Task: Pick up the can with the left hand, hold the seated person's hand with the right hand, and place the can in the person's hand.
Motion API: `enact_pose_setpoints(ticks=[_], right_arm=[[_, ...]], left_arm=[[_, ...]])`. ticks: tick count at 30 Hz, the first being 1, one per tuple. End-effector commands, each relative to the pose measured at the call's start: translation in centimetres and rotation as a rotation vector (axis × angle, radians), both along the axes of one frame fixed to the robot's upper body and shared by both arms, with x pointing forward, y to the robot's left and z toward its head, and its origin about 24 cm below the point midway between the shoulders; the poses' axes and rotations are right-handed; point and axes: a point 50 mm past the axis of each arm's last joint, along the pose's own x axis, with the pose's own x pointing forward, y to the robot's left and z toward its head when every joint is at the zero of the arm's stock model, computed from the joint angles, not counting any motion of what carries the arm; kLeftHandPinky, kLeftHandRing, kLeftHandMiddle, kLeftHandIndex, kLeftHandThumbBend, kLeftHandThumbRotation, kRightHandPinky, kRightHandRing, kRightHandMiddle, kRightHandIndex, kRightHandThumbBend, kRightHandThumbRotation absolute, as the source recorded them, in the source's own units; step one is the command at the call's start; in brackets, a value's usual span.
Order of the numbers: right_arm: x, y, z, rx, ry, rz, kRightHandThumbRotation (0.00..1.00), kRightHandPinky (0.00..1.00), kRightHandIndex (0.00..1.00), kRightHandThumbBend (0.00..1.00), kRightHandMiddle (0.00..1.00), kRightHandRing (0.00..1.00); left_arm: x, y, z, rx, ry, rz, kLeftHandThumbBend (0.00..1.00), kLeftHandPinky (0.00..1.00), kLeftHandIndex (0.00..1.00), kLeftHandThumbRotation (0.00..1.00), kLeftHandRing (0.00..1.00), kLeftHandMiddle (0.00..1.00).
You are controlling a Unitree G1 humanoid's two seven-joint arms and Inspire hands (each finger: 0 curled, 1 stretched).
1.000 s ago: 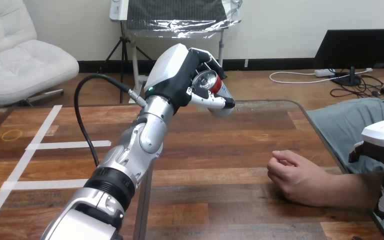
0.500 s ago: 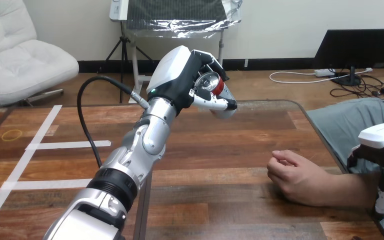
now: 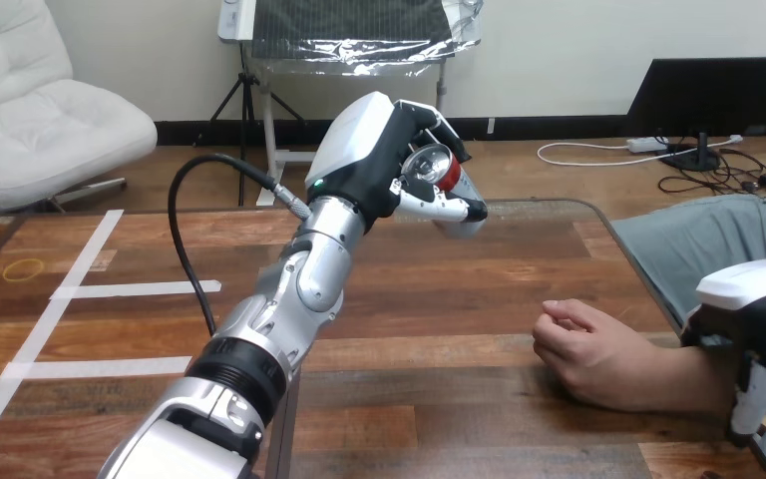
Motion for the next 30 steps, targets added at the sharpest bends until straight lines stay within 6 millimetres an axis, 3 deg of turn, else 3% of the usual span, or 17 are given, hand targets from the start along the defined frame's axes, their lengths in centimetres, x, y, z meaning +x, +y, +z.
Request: enact_pose_setpoints(ticks=[1, 10, 30], right_arm=[[1.6, 1.1, 1.5, 0.013, -0.089, 0.04, 0.16, 0.89, 0.82, 0.74, 0.88, 0.91], [1.7, 1.5, 0.8, 0.005, -0.07, 0.051, 0.16, 0.88, 0.82, 0.72, 0.87, 0.9], [1.7, 1.9, -0.6, 0.013, -0.023, 0.054, 0.14, 0.89, 0.81, 0.71, 0.85, 0.88]], left_arm=[[1.1, -1.3, 4.6, -0.027, -0.139, -0.031, 0.71, 0.37, 0.47, 0.0, 0.42, 0.47], [1.1, -1.4, 4.4, -0.046, -0.113, -0.036, 0.7, 0.35, 0.47, 0.0, 0.4, 0.47], [0.9, -1.5, 4.2, -0.029, -0.117, -0.046, 0.71, 0.41, 0.46, 0.0, 0.44, 0.48]])
